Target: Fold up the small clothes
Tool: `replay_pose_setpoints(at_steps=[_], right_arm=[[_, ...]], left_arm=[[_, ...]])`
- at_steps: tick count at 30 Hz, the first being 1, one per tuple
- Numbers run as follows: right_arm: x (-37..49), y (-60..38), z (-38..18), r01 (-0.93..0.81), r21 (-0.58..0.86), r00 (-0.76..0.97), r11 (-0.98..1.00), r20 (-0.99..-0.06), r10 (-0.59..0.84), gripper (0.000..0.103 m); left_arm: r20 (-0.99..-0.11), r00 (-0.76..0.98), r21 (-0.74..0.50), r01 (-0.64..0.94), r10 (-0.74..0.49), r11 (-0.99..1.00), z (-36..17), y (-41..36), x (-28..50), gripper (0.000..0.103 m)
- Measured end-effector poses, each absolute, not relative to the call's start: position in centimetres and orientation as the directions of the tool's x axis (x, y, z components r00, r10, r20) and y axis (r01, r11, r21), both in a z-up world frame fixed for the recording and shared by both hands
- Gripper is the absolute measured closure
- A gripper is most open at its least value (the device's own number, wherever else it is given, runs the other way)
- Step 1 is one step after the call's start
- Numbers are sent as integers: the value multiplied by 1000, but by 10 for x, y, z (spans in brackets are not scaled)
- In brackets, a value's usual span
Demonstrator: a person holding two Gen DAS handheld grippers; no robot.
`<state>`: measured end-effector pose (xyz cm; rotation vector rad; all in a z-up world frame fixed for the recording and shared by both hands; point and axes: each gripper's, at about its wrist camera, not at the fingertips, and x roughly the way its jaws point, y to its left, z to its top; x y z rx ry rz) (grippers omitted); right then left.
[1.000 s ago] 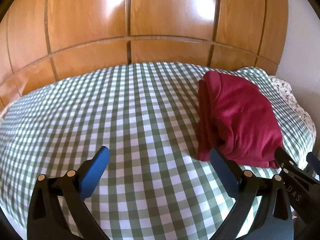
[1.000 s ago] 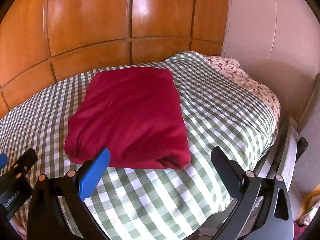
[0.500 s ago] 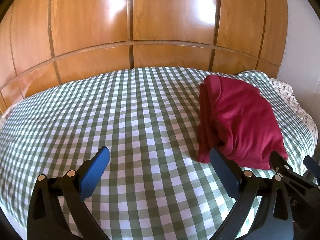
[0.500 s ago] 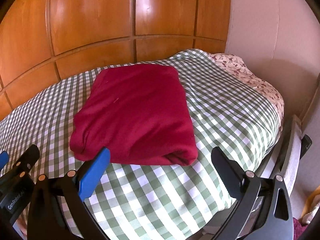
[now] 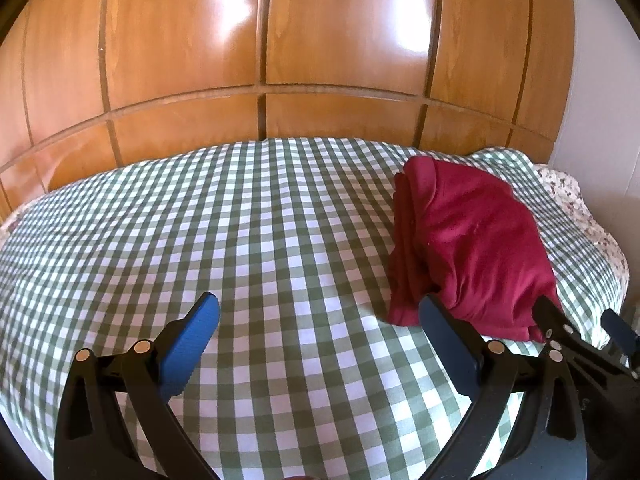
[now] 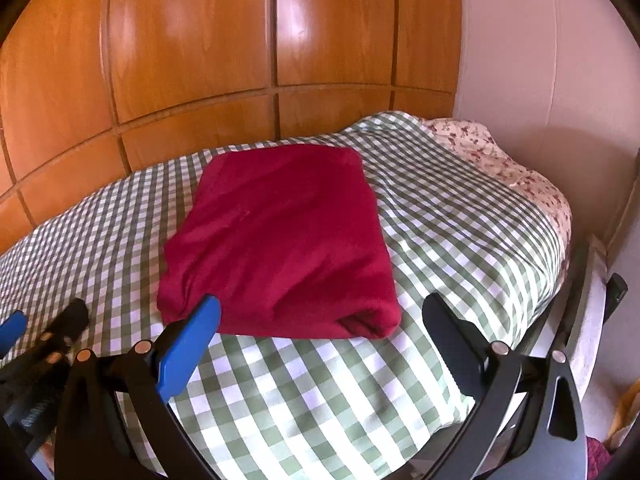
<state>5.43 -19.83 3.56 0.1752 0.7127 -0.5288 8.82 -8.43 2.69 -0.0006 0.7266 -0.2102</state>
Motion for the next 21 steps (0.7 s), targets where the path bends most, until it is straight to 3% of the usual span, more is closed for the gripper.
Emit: replay_pose_setpoints(at_steps=[21], right_arm=[[54,-199,30,522,-17,623,853,-676,-394,2]], left_arm=[[-658,731,-62,185,-179,981,29,-78,84,4]])
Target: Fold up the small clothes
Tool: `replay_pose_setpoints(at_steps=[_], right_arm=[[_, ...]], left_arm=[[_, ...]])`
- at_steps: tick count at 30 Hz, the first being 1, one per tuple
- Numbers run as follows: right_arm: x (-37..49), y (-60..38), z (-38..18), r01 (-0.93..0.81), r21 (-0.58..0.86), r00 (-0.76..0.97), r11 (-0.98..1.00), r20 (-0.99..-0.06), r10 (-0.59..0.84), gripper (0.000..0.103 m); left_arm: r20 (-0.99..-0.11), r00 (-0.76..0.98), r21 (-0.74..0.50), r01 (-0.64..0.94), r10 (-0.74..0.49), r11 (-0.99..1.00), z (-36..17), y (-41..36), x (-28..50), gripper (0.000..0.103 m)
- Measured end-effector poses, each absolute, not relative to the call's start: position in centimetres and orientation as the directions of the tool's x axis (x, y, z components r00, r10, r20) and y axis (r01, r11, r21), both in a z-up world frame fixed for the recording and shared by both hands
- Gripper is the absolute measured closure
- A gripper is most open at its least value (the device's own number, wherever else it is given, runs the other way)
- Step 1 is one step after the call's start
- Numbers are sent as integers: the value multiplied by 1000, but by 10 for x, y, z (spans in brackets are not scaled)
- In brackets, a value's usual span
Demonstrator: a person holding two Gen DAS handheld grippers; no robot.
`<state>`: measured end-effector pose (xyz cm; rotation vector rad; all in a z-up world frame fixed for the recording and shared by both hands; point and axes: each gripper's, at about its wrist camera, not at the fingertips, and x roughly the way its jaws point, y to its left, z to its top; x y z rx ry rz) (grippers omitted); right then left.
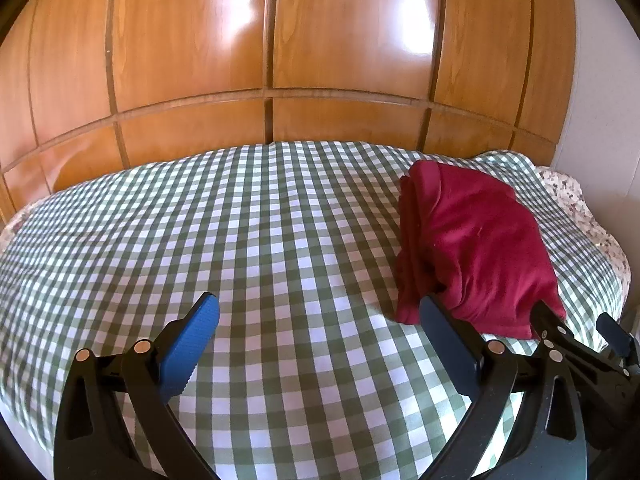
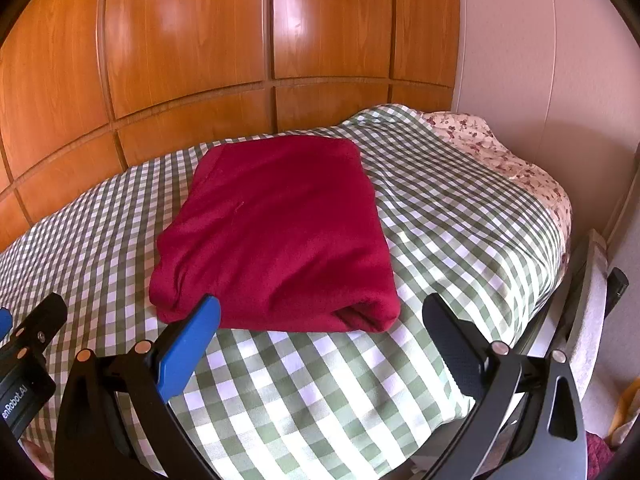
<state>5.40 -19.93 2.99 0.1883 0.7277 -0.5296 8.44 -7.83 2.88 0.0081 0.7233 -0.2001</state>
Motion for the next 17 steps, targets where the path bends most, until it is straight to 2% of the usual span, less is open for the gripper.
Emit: replay_pose_setpoints(at_steps=[10,17], right_arm=[[56,-201,28,502,-23,642,865,-660,-390,2],[71,-255,54,511,55,694,858,-615,-374,2]], left_arm=[[-681,714,-66,165,-165,984,21,-77,90,4],[-712,691,-49,125,-122,991,9,-70,100,4]])
